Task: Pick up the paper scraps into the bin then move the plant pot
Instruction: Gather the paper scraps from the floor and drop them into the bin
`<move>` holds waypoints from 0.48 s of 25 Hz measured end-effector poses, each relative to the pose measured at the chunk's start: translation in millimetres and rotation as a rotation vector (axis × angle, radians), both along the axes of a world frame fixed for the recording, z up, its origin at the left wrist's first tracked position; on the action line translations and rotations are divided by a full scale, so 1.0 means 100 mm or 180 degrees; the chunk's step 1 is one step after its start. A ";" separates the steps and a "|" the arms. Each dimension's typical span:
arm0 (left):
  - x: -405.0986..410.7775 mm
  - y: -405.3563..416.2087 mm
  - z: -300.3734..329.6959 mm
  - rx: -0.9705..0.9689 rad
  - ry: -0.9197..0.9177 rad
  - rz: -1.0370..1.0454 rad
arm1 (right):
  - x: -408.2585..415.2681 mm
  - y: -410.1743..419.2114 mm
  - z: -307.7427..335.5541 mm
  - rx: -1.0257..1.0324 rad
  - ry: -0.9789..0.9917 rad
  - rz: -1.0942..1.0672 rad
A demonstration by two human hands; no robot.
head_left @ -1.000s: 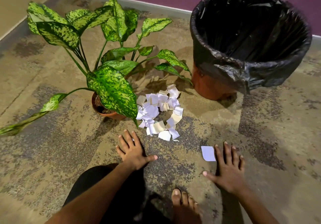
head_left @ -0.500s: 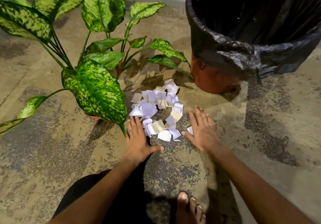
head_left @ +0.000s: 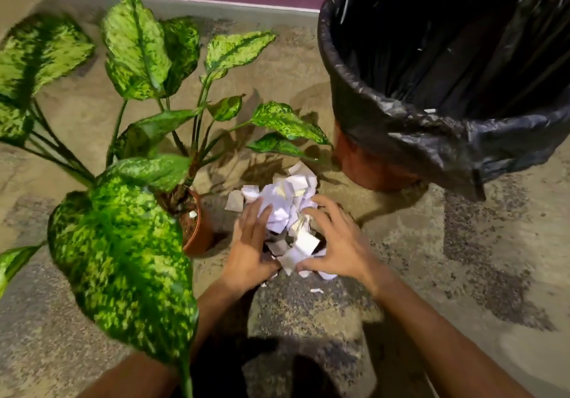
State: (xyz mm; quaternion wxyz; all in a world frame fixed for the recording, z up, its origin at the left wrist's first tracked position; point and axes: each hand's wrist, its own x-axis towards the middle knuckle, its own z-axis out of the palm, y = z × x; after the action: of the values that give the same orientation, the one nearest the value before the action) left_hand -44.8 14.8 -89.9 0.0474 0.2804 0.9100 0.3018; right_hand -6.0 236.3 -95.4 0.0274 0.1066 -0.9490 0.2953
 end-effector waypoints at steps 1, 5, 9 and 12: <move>-0.06 0.01 -0.01 -0.0052 0.0185 -0.0017 | -0.11 0.08 0.01 -0.0274 0.0036 -0.0100; -0.33 -0.03 -0.08 0.0141 0.0238 -0.0002 | -0.64 0.14 0.03 -0.0391 -0.0571 -0.0558; -0.55 0.02 0.02 0.0997 -0.0582 0.0435 | -1.04 -0.07 0.03 -0.0377 -0.1378 -0.0431; -0.65 0.15 0.09 0.0889 -0.0774 0.0321 | -1.12 -0.19 0.00 -0.0273 -0.1224 -0.0007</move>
State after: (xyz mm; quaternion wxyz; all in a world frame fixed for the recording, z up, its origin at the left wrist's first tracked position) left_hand -110.1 29.5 -80.5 0.1024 0.1998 0.8597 0.4588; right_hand -117.6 217.2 -95.2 -0.1496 0.0460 -0.9235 0.3503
